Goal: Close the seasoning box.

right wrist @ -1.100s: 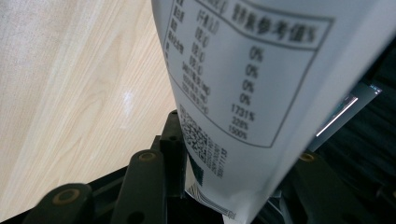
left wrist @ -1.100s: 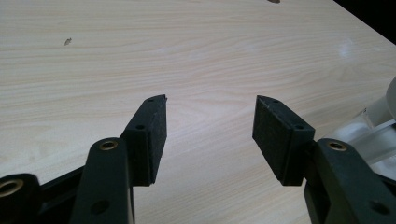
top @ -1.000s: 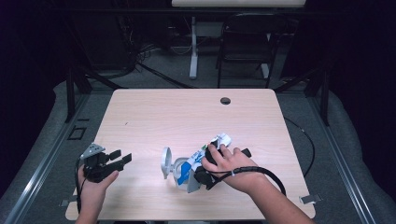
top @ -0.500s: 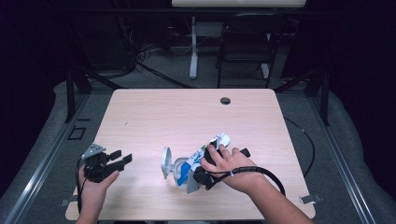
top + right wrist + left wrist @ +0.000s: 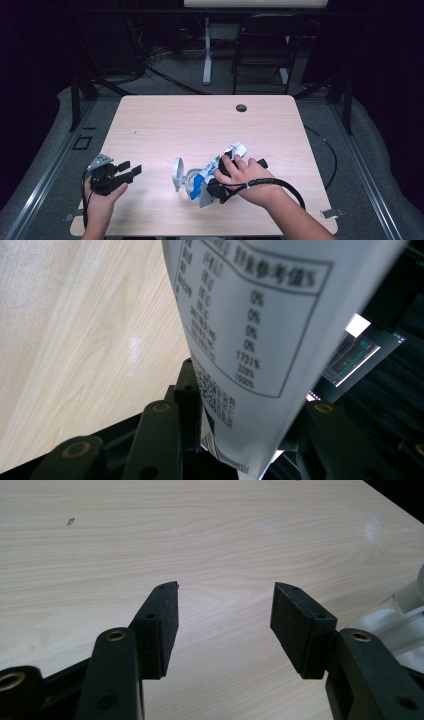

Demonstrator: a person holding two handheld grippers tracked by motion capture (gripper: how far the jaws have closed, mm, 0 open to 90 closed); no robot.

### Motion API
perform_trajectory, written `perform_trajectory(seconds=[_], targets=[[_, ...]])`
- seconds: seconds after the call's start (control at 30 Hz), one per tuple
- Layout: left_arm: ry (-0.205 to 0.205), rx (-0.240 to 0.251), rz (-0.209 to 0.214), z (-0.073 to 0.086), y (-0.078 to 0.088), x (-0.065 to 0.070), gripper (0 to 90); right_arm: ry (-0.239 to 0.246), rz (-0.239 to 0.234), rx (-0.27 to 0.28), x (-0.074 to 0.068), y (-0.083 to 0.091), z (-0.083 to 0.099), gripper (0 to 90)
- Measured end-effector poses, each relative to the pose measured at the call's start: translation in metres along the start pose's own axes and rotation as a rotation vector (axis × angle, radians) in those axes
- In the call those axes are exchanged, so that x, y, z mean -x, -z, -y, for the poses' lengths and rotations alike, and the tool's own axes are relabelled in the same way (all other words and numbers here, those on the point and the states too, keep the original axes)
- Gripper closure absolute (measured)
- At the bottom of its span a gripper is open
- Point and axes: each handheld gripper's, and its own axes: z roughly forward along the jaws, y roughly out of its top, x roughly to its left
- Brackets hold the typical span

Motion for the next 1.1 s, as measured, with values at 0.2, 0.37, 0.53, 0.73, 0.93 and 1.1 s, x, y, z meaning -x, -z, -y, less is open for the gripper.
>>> perform_trajectory(seconds=[0.2, 0.37, 0.53, 0.73, 0.93, 1.1], targets=[[-0.001, 0.001, 0.001, -0.0001, 0.0002, 0.0005, 45.3, 0.0, -0.004, -0.002, 0.0004, 0.0008, 0.0, 65.3], [0.001, 0.0, 0.001, 0.0001, 0.0001, 0.0002, 45.3, 0.001, -0.001, -0.006, 0.001, 0.002, -0.0001, 66.2], [0.001, 0.001, 0.0, 0.0, 0.0003, 0.0, 45.3, -0.003, -0.001, -0.001, 0.0013, 0.0024, 0.0001, 67.3], [0.0, 0.001, 0.0, 0.0, 0.0001, 0.0, 45.3, -0.012, -0.006, 0.0, 0.0017, 0.0024, 0.0, 68.3], [0.002, 0.001, 0.001, 0.0001, 0.0003, -0.0005, 45.3, -0.018, -0.009, 0.005, 0.0013, 0.0018, -0.0001, 68.7], [0.002, 0.002, 0.0, 0.0001, 0.0002, -0.0003, 45.3, -0.014, -0.007, 0.002, 0.0018, 0.0023, 0.0002, 69.2]])
